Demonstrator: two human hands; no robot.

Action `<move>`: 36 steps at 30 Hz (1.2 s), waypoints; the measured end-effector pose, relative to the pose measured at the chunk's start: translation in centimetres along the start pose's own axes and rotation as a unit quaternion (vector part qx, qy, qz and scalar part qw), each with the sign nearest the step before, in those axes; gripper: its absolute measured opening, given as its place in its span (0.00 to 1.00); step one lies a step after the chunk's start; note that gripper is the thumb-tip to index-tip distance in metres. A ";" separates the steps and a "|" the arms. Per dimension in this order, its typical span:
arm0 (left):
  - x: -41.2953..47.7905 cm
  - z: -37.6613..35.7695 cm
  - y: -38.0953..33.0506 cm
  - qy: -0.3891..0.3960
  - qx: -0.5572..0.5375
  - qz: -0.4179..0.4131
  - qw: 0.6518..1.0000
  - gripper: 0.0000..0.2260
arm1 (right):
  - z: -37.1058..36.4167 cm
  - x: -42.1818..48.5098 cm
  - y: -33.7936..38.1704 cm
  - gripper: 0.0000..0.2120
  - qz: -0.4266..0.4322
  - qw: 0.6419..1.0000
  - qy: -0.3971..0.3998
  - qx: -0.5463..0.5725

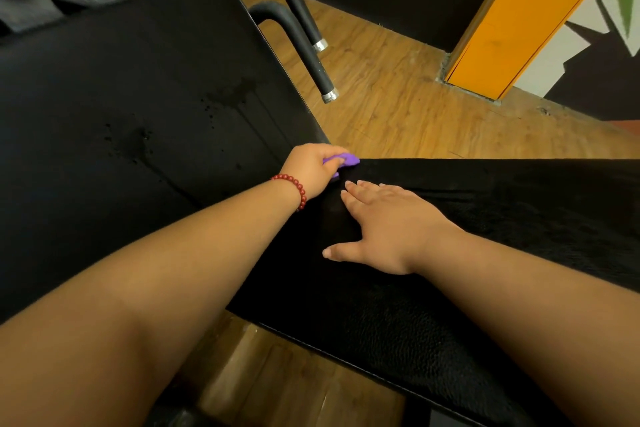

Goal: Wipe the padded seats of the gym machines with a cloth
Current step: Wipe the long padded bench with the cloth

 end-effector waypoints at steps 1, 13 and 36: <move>-0.5 0.1 0.3 0.003 -0.012 0.001 1.000 0.13 | 0.0 0.0 0.0 0.48 0.000 1.000 -0.001 0.000; -0.5 0.8 1.0 0.018 0.024 -0.005 1.000 0.15 | -0.1 0.0 -0.1 0.48 0.002 1.000 0.001 0.001; -3.6 0.4 1.9 0.015 -0.065 -0.050 0.997 0.11 | 0.3 -0.2 0.2 0.47 -0.001 1.000 0.015 -0.005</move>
Point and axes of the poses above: each hand's wrist, its own x-axis towards the middle knuckle, its own z-axis out of the back of the hand, y = z × x, the point moved 4 cm from there along x, towards the middle knuckle, and after that the axes turned 4 degrees about -x, right-handed, at the moved point
